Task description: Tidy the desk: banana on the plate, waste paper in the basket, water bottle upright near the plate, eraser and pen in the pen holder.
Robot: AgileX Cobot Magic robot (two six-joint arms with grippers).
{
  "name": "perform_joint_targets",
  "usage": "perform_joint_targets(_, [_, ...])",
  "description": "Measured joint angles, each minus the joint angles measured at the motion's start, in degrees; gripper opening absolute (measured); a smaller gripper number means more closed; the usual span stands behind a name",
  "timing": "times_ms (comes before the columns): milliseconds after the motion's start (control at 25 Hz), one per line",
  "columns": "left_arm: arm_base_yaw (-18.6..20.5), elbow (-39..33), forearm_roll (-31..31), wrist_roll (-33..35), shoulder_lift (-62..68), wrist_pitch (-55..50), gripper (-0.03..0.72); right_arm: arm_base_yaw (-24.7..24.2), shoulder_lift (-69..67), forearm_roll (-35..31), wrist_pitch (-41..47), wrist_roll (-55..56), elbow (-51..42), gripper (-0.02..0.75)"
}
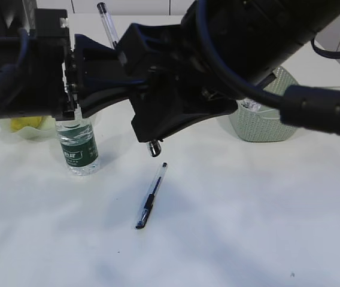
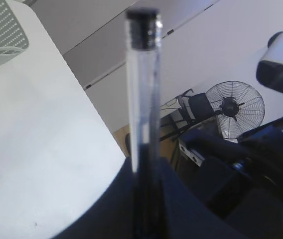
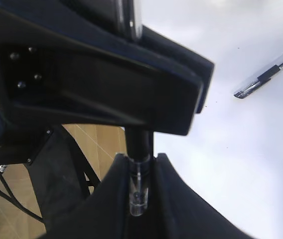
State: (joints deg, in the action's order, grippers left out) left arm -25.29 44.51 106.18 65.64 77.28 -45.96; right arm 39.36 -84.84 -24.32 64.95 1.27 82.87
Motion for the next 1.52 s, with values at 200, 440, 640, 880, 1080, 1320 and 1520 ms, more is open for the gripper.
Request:
perform_joint_targets(200, [-0.33, 0.0, 0.0, -0.22, 0.0, 0.43, 0.028, 0.0, 0.0, 0.28, 0.73, 0.0, 0.24, 0.08])
perform_joint_targets(440, [1.98, -0.36, -3.08, 1.17, 0.12, 6.74, 0.026, -0.45, 1.18, 6.22, 5.26, 1.34, 0.36, 0.184])
perform_joint_targets(640, [3.63, -0.36, -3.6, 1.62, 0.12, 7.95, 0.026, -0.54, 1.45, 7.49, 6.0, 1.57, 0.49, 0.257])
perform_joint_targets(880, [3.63, -0.36, -3.72, 1.23, 0.12, 8.55, 0.025, -0.54, 1.55, 8.78, 6.04, 2.28, 0.61, 0.264])
perform_joint_targets(1080, [3.63, 1.96, -3.81, 0.3, 0.12, 12.37, 0.025, -0.54, 1.55, 10.69, 6.13, 2.9, 0.61, 0.267])
perform_joint_targets(1320, [3.63, 3.98, -3.71, -0.06, 0.12, 17.51, 0.025, -0.54, 3.26, 15.63, 6.37, 4.21, 0.61, 0.269])
perform_joint_targets(1520, [3.63, 3.98, -3.71, -3.15, 0.12, 19.23, 0.025, -0.54, 5.0, 18.45, 6.37, 5.38, 0.61, 0.269])
